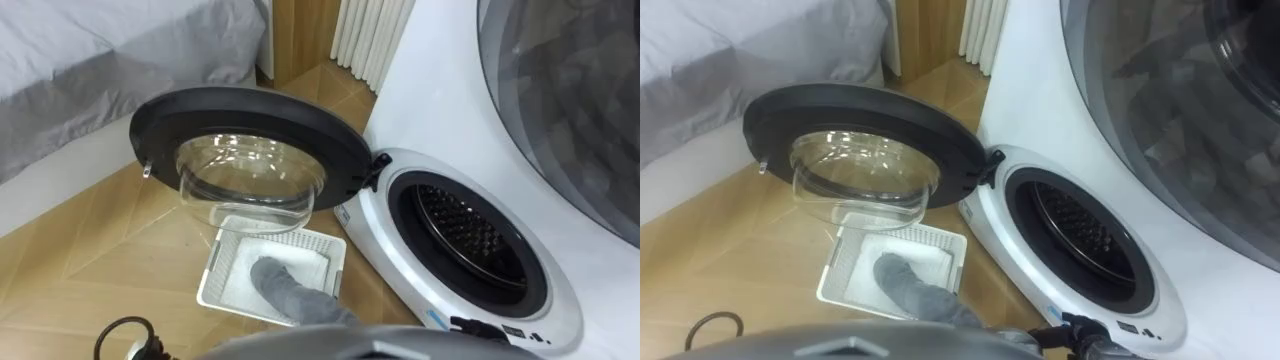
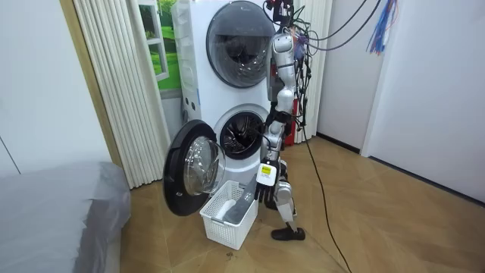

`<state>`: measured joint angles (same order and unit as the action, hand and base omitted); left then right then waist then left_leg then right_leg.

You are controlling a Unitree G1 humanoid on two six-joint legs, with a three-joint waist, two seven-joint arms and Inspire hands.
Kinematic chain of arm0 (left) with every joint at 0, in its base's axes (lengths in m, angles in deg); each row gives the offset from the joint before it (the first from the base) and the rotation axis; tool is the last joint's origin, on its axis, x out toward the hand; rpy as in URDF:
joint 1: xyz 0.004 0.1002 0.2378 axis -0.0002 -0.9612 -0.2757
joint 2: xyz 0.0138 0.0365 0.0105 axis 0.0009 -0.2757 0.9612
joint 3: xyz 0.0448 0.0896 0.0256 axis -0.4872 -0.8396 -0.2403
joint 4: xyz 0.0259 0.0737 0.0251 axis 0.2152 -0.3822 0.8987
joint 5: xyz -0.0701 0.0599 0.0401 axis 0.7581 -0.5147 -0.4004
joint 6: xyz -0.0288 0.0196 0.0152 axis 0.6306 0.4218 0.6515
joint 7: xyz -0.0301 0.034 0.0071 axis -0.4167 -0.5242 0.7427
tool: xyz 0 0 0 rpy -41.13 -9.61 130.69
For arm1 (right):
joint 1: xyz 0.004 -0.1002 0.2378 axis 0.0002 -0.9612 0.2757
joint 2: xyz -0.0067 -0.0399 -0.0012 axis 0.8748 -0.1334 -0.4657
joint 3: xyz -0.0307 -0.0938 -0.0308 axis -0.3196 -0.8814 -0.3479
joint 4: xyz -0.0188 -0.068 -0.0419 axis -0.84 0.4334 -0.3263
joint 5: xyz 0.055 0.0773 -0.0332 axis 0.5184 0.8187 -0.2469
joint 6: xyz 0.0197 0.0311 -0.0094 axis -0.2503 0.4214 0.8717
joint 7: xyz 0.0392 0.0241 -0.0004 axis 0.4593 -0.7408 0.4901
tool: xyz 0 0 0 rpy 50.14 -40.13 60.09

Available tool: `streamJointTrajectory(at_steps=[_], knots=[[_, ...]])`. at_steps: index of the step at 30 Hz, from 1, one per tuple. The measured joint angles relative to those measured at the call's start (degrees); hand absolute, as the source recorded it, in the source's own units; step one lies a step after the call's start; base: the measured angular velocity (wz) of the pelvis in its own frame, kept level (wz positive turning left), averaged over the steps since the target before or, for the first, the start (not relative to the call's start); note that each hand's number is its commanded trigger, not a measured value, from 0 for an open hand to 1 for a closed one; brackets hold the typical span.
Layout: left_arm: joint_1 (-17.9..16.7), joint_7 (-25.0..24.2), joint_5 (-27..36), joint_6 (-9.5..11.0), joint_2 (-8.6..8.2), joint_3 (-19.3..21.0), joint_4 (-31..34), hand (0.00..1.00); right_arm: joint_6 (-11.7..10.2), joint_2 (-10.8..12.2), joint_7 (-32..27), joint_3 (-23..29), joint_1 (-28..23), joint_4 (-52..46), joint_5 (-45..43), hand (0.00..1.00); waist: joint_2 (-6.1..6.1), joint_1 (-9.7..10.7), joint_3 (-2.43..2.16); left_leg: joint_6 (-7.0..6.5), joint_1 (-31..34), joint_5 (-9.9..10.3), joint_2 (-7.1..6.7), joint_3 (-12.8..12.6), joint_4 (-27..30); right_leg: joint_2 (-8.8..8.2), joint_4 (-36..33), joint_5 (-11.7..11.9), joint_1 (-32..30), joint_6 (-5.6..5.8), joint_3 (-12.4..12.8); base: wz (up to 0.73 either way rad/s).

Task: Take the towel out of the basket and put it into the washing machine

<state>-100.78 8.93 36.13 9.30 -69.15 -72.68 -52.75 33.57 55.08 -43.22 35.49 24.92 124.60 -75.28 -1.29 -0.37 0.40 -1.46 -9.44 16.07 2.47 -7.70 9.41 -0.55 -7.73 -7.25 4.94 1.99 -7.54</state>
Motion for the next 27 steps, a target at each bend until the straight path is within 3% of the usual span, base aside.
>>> streamJointTrajectory(at_steps=[5,13,20,25,27], knots=[[1.03,0.11,-0.01,0.21,0.13,-1.25,-0.02,0.00,0.01,-0.29,-0.24,-1.21,0.21,-0.17,1.86,0.00,0.26,0.02,-0.04,-0.01,1.11,0.01,0.01,0.17,0.12,-0.07,-0.26,0.00,-0.94,0.00,-0.20,0.01],[4.02,0.13,0.01,2.90,0.05,-3.52,-0.02,0.00,-0.90,-0.56,-0.24,-3.16,1.45,-0.06,1.98,0.00,-0.01,0.10,-0.12,-0.01,5.20,-0.01,-0.09,0.91,1.86,-0.31,-0.99,0.02,-4.54,-0.05,-0.51,0.01],[8.74,0.71,0.02,5.01,1.05,-9.02,-1.37,0.00,-2.20,-1.14,-1.25,-6.26,5.24,2.47,2.00,0.00,-0.19,0.41,-0.08,-0.01,10.50,-0.08,-0.12,0.93,3.40,-0.46,-1.12,0.35,-9.16,-0.49,-0.70,0.00],[13.63,2.51,-0.80,8.55,0.45,-10.40,-3.47,0.00,-3.48,-1.28,-1.96,-8.05,10.02,5.45,2.22,0.00,-0.13,1.48,0.76,0.12,14.73,-0.67,-0.12,1.54,4.02,-0.61,-2.98,0.40,-13.95,-0.60,-0.57,0.00],[17.89,3.16,-1.21,9.72,-0.09,-12.62,-6.57,0.00,-4.33,-0.06,-1.96,-8.81,13.07,6.84,2.72,0.00,-0.35,1.96,1.02,0.26,17.25,-1.26,-0.13,1.82,4.33,-0.85,-5.34,0.33,-17.65,-0.70,-0.56,0.00]])
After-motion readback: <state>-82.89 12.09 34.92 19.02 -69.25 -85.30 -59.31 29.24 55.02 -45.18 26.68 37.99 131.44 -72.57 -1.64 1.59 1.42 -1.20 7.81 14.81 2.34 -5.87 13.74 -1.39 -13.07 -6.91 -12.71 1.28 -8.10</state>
